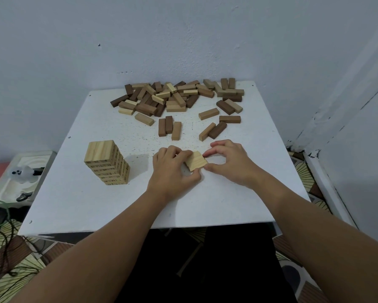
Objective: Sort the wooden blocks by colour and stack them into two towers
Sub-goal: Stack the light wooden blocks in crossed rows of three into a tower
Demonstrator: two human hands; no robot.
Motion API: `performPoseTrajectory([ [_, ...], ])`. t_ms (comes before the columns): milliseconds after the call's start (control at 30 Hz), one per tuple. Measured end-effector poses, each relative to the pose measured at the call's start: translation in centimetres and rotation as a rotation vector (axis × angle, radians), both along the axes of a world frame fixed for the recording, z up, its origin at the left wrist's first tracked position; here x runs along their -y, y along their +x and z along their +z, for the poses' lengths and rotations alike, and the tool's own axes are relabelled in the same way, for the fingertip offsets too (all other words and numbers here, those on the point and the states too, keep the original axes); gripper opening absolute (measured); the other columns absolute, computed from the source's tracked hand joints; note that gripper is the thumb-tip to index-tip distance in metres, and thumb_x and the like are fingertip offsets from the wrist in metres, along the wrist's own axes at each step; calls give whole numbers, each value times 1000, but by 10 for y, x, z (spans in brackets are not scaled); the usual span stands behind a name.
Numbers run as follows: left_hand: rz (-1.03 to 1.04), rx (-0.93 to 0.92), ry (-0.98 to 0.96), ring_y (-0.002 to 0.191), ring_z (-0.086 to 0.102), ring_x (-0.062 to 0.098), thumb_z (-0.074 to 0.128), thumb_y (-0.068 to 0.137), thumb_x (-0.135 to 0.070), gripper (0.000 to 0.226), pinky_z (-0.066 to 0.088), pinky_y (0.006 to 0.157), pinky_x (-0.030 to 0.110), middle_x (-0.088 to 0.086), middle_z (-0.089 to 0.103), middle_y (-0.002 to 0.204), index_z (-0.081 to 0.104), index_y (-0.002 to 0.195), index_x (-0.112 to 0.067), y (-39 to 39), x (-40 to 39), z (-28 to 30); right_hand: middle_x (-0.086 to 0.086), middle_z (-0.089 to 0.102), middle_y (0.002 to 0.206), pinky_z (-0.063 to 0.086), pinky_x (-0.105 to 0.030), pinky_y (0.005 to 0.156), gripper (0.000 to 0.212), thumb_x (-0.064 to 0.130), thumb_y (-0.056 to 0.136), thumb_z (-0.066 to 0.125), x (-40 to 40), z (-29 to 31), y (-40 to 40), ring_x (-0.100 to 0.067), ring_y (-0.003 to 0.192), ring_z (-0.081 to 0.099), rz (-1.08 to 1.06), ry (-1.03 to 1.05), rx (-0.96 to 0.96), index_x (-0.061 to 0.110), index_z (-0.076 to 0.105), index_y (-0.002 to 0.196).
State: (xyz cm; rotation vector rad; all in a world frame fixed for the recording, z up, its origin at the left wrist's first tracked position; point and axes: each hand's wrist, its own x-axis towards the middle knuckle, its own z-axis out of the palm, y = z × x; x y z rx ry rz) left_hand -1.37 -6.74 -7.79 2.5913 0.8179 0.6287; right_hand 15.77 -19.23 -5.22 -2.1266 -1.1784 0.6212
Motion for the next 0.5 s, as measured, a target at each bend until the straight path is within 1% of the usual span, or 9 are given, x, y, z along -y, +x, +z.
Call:
performPoseTrajectory([
  [67,-9,-15,-46,108,34,10,60,78,-63,60,29,100,29,-16,46,108,67,129,-33,-1,1,4,20,45,141,29,-40,117,39,52,78,84,1,1,0,-13,138,29,7,-13,-26,45,70,114],
  [133,-19,-25,-105,111,34,9,61,77,-61,63,33,105,32,-18,45,111,65,134,-35,-1,0,6,20,44,141,31,-42,117,46,51,74,87,1,2,1,-12,138,29,12,-23,-47,45,69,115],
  [200,-28,-6,-192,115,35,7,65,77,-56,69,36,108,33,-19,45,114,58,144,-37,-3,0,9,20,44,141,35,-44,116,49,50,72,88,2,5,3,-12,138,30,13,-30,-59,44,68,116],
  [300,-11,28,-357,127,31,3,76,78,-45,85,33,106,21,-19,39,124,42,155,-38,-7,-2,13,19,45,142,36,-40,115,46,47,74,89,3,8,5,-11,138,31,18,-49,-57,42,68,114],
  [367,18,20,-369,129,29,1,79,77,-43,82,32,101,17,-18,38,126,46,152,-35,-11,-5,13,19,45,141,37,-39,114,40,45,74,89,2,8,5,-11,137,32,18,-54,-66,40,70,109],
  [433,42,3,-353,128,31,2,81,75,-45,74,31,94,11,-17,40,125,54,143,-34,-12,-9,13,20,46,139,38,-40,114,35,44,74,89,2,7,4,-10,136,32,16,-43,-82,40,73,105],
  [500,49,-2,-364,127,34,2,83,73,-46,65,32,93,10,-18,42,123,63,133,-33,-10,-12,13,20,46,137,36,-39,115,31,43,74,90,1,5,4,-10,136,32,15,-34,-88,40,75,101],
])
